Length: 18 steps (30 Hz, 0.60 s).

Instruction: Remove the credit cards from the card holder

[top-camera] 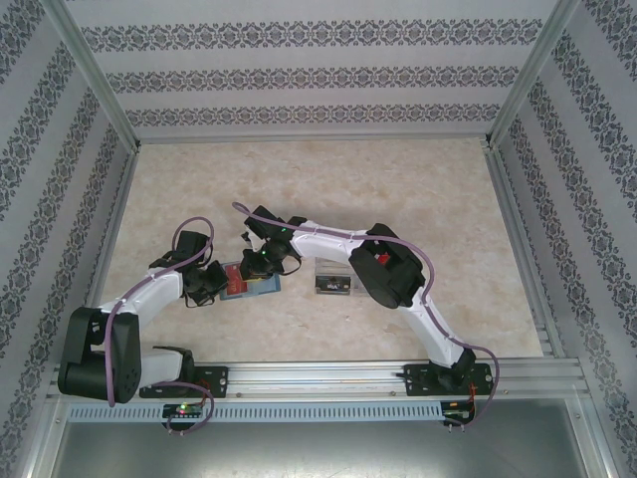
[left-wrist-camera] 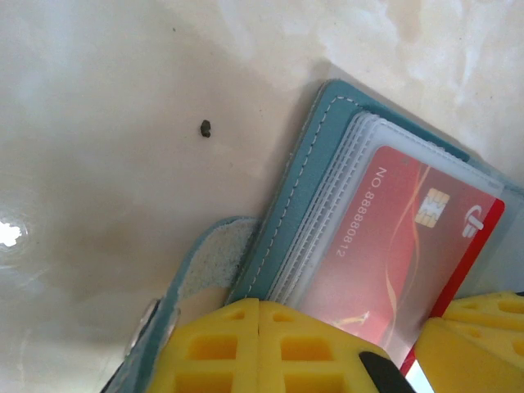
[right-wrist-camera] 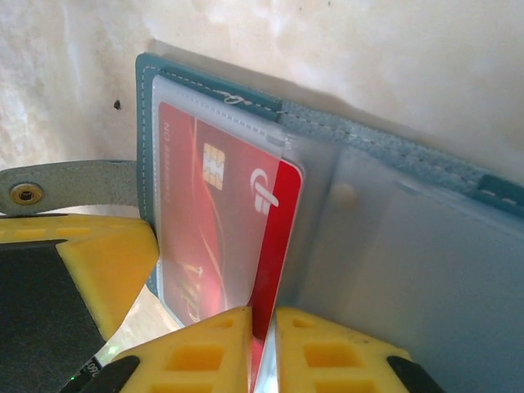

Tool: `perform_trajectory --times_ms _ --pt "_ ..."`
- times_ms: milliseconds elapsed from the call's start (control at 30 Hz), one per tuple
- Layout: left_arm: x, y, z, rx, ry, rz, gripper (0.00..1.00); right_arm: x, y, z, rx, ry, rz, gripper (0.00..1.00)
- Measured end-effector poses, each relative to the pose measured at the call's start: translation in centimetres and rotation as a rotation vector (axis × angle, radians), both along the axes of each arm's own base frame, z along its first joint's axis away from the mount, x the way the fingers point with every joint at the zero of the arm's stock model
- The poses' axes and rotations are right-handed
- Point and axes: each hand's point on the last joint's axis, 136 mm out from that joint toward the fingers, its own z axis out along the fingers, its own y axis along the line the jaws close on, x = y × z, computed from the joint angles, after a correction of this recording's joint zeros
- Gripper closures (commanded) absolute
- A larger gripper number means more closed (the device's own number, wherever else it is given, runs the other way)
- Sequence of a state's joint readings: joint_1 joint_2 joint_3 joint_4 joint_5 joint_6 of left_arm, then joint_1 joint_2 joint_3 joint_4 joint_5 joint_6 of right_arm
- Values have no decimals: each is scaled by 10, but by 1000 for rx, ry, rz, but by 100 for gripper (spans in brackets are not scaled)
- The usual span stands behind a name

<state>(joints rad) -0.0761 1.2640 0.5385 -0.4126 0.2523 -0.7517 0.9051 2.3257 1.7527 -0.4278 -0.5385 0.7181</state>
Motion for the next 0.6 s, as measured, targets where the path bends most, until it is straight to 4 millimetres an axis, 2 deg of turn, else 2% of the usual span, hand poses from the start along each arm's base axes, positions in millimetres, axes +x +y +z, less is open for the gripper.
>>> perform_trajectory --times_ms 133,367,600 --pt "0 0 0 0 2 0 97 2 -1 0 0 9 -11 100" --pt "0 0 -1 1 6 1 100 2 -2 -1 0 14 -17 100" --pt "0 0 -1 1 8 1 100 4 -15 -2 4 14 -37 100"
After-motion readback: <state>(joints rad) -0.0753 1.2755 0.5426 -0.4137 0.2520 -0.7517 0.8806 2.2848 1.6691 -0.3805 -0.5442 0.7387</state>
